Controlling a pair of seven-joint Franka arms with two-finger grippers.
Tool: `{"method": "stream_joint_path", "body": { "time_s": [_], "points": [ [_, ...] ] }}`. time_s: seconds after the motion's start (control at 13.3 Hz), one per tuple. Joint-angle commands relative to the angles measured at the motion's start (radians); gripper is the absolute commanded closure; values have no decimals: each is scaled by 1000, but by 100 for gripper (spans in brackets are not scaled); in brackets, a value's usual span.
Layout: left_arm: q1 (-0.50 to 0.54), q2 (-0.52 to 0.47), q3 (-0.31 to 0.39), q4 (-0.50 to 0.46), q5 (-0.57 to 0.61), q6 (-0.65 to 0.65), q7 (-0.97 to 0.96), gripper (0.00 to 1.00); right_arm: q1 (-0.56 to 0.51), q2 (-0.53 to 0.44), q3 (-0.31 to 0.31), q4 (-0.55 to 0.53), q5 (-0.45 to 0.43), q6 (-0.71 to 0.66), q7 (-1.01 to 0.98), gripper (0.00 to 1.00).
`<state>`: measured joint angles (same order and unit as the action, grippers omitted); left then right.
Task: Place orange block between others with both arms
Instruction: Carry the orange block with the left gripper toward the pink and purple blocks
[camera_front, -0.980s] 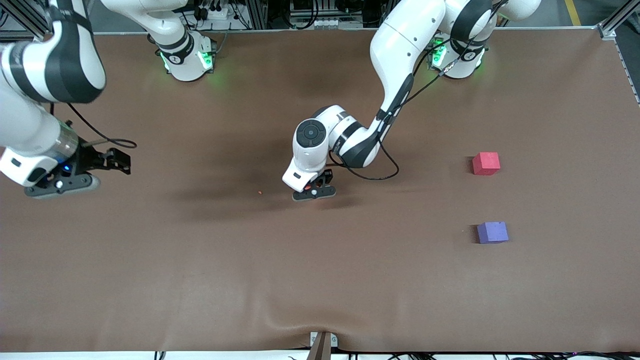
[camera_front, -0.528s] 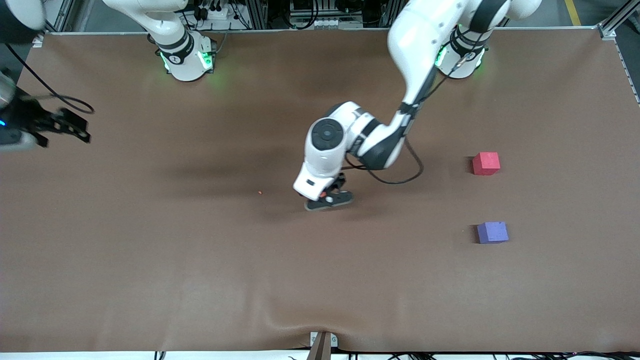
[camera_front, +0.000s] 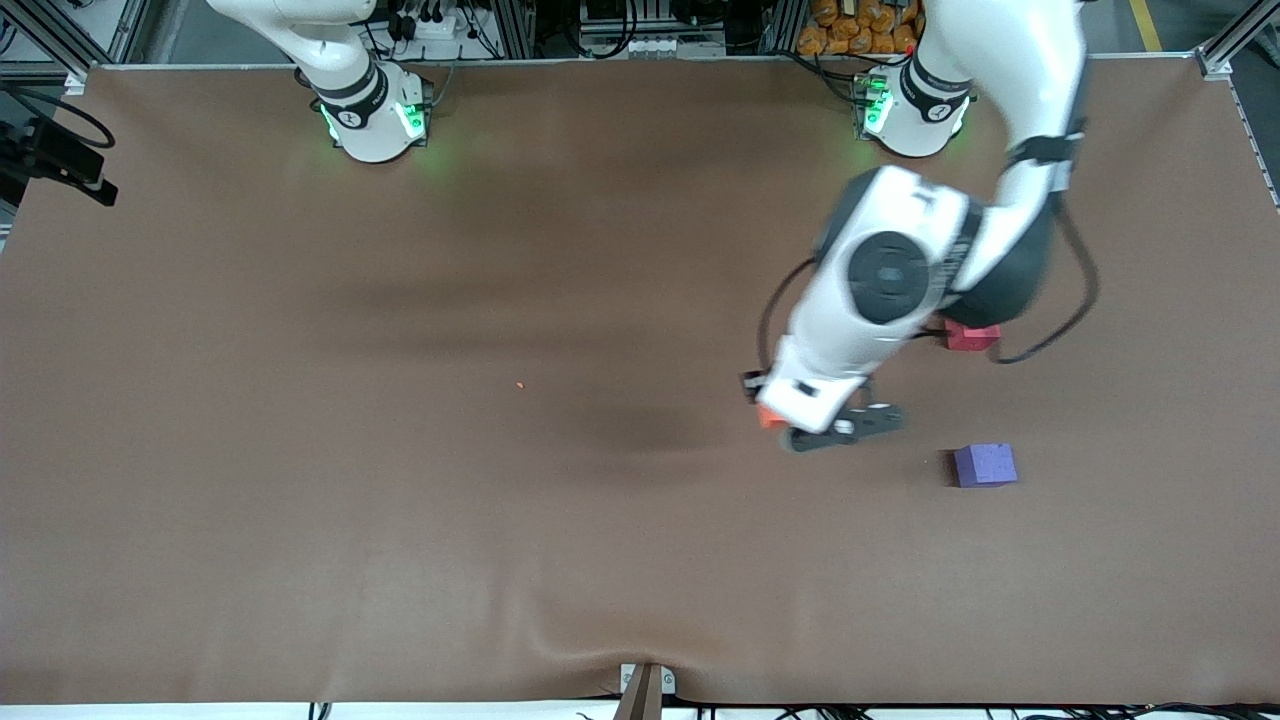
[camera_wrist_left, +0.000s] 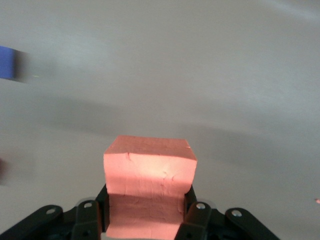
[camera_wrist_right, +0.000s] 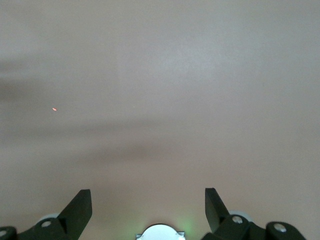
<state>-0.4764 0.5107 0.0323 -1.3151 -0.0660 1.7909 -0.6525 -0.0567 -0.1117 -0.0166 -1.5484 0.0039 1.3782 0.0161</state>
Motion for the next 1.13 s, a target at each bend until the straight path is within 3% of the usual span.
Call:
{"method": "stream_joint_path", "body": {
  "time_s": [0.0, 0.38, 0.68, 1.06],
  "points": [
    [85, -89, -12, -137, -3, 1, 124, 100, -20, 18, 13, 30, 19, -22, 36, 0],
    [243, -136, -11, -324, 0, 51, 313, 100, -17, 30, 15, 14, 19, -5, 33, 0],
    [432, -222, -15, -544, 69, 175, 554, 100, -19, 38, 15, 16, 19, 1, 28, 0],
    [530, -179, -17, -768, 68, 522, 697, 100, -11, 38, 17, 16, 19, 2, 27, 0]
  ]
}}
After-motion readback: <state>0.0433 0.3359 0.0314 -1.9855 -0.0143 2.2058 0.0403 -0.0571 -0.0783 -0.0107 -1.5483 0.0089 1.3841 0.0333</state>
